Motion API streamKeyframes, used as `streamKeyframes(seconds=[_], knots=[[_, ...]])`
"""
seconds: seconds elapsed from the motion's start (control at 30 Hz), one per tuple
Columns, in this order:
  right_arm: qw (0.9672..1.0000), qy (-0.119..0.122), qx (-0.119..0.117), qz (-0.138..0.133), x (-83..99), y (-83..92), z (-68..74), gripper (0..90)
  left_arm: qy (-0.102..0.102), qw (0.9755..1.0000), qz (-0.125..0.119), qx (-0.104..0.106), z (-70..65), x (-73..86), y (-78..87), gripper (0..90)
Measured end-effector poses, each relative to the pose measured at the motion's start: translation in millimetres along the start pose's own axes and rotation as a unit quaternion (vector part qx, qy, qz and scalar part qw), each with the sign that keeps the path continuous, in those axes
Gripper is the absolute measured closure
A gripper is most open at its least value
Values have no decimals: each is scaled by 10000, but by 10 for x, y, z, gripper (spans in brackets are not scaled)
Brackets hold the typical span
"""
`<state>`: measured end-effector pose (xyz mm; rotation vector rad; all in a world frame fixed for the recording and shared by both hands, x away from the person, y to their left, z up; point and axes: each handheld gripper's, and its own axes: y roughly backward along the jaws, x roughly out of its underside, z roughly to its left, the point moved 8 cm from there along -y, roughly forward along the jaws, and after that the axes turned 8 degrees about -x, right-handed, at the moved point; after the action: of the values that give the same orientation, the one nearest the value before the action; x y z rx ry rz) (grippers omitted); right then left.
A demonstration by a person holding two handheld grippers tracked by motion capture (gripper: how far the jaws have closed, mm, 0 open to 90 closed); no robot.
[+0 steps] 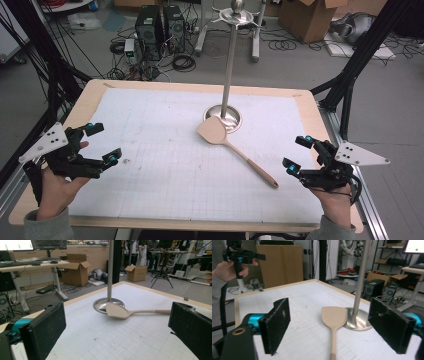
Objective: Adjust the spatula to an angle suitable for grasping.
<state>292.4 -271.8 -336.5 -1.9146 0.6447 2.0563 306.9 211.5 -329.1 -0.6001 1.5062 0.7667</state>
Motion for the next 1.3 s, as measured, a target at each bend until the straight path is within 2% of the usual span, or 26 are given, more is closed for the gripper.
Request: streamKeyframes(seconds=[0.1, 0.3, 0.47, 0.67, 0.8, 0.9, 1.13, 1.3], knots=[[9999, -74, -106, 30, 18, -20, 4, 248, 3, 10000, 7, -5, 2, 4, -4, 17], [9997, -177, -168, 79, 50, -47, -7, 388, 5, 10000, 32, 6, 3, 17, -11, 17], [9989, -214, -97, 411, 143, -113, -35, 484, 1, 10000, 31, -1, 5, 17, -9, 17], [9984, -186, -71, 535, 218, -158, -58, 649, 1, 10000, 16, -27, 22, 10, 8, 17], [9985, -10, 44, 544, 264, -175, -66, 814, -5, 10000, 11, -29, 21, 7, 9, 17], [9981, 24, 64, 610, 301, -189, -78, 888, -3, 10000, 11, -26, 20, 9, 6, 17], [9969, -226, 143, 744, 396, -230, -118, 895, 1, 10000, 1, -31, 23, 5, 11, 17], [9952, -286, 218, 906, 494, -291, -165, 895, -13, 10000, 1, -27, 22, 0, 18, 17]])
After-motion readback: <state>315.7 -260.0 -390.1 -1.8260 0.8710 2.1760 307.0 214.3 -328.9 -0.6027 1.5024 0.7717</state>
